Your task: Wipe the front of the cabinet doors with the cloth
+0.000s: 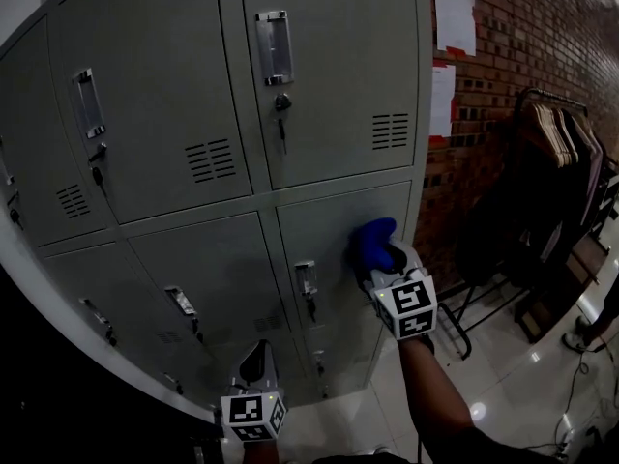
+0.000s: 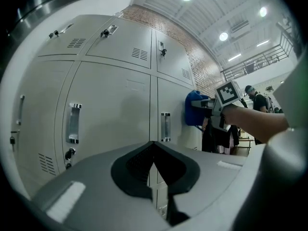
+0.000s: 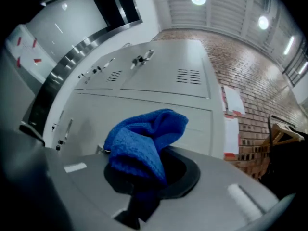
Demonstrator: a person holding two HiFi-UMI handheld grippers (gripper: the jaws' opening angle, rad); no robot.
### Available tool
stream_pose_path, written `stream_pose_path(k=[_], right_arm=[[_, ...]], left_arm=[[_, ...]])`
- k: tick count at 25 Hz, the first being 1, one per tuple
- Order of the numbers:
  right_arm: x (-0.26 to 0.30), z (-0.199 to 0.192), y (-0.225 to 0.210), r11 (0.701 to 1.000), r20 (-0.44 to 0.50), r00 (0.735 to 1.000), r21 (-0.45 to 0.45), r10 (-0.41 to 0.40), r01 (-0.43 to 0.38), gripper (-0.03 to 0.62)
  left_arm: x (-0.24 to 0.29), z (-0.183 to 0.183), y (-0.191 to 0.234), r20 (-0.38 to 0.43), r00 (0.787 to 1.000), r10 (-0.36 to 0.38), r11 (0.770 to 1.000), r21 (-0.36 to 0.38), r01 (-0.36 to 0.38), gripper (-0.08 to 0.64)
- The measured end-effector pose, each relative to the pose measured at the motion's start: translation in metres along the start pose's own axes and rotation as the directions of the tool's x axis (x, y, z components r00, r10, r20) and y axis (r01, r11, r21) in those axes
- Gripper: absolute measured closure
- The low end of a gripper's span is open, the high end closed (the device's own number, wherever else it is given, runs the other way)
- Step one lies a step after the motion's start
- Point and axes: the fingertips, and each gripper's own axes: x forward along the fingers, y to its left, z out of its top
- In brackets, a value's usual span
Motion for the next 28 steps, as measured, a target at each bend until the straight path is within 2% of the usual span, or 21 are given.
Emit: stream_pose_path(k=[2, 4, 7, 10, 16, 20, 28], right_arm=[[0.009, -0.002, 0.04, 0.997, -0.005, 0.997, -0.007, 0.077, -0.077, 0.535], [0.016, -0.004, 0.07, 0.99, -0.005, 0.99, 0.023, 0.138, -0.138, 0.535], [0.022, -0.008, 0.102, 0.976, -0.005, 0.978, 0.07, 0.207, -0.206, 0.535], [0.032, -0.012, 0.129, 0.967, -0.016, 0.969, 0.068, 0.248, -0.247, 0.535], [0.04, -0.014, 0.13, 0.974, -0.026, 0.974, 0.047, 0.224, -0.222, 0.535], [0.036, -0.02, 0.104, 0.984, -0.038, 0.984, 0.051, 0.174, -0.172, 0.535], [0.024, -0.033, 0.047, 0.996, -0.063, 0.995, 0.041, 0.078, -0.075, 0.535]], left_arm=[[-0.001, 0.0, 0.0, 0.002, 1.0, 0.001, 1.0, -0.001, -0.001, 0.548], [-0.002, 0.002, 0.002, 0.008, 1.0, -0.002, 1.0, 0.002, 0.002, 0.548], [-0.007, 0.004, 0.011, 0.013, 1.0, 0.016, 1.0, 0.002, -0.016, 0.548], [-0.012, 0.003, 0.024, 0.006, 0.999, 0.045, 0.999, -0.003, -0.045, 0.548], [-0.016, 0.003, 0.031, 0.006, 0.998, 0.055, 0.998, 0.001, -0.055, 0.548], [-0.016, 0.001, 0.036, 0.004, 0.998, 0.07, 0.998, -0.006, -0.07, 0.548], [-0.009, -0.001, 0.017, -0.001, 1.0, 0.029, 1.0, -0.003, -0.029, 0.548]])
